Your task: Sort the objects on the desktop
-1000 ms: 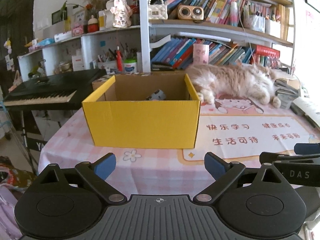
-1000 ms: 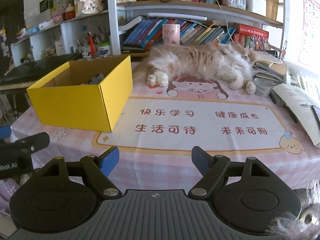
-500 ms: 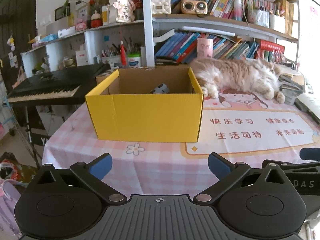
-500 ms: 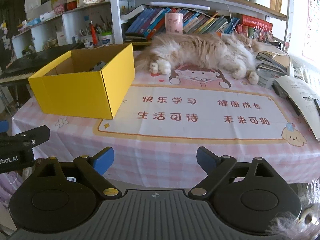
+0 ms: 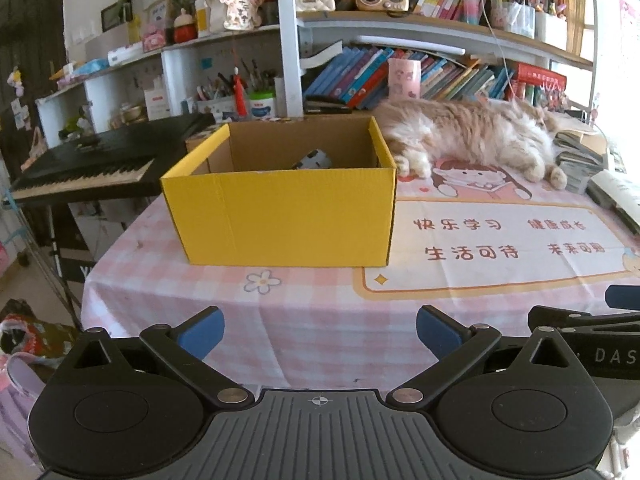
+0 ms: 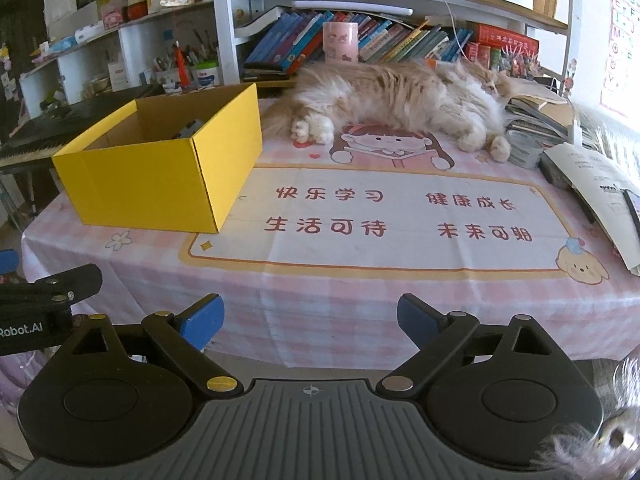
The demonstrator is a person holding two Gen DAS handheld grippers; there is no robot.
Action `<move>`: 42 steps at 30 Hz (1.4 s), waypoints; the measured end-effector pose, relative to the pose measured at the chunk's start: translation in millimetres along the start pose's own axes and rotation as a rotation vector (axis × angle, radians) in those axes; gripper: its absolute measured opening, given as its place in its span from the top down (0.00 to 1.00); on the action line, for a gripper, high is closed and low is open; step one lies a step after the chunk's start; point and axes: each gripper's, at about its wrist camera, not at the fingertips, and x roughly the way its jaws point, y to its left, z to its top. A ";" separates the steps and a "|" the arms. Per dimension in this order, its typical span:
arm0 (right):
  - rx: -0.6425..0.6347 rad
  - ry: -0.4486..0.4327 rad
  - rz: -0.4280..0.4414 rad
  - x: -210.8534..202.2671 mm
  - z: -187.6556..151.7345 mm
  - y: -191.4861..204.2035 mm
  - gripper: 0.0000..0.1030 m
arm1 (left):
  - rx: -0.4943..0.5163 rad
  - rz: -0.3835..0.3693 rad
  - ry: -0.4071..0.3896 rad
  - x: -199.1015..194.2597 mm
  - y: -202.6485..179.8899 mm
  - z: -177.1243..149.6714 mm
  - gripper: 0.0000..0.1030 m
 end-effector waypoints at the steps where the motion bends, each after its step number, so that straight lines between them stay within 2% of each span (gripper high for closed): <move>1: 0.002 0.001 0.000 0.1 -0.1 -0.7 0.09 | 0.000 0.000 -0.001 -0.4 0.2 0.2 0.00; 28: -0.002 0.010 0.007 -0.8 -5.3 -0.3 0.09 | -0.010 -0.008 0.007 -2.2 -1.2 -2.1 0.00; 33: -0.002 0.010 0.006 -0.7 -4.4 -0.8 0.09 | -0.029 -0.040 -0.017 -6.0 2.0 -2.6 0.00; 42: -0.001 0.012 0.008 -0.7 -6.6 -0.3 0.09 | -0.036 -0.022 -0.012 -5.0 2.6 -2.5 0.00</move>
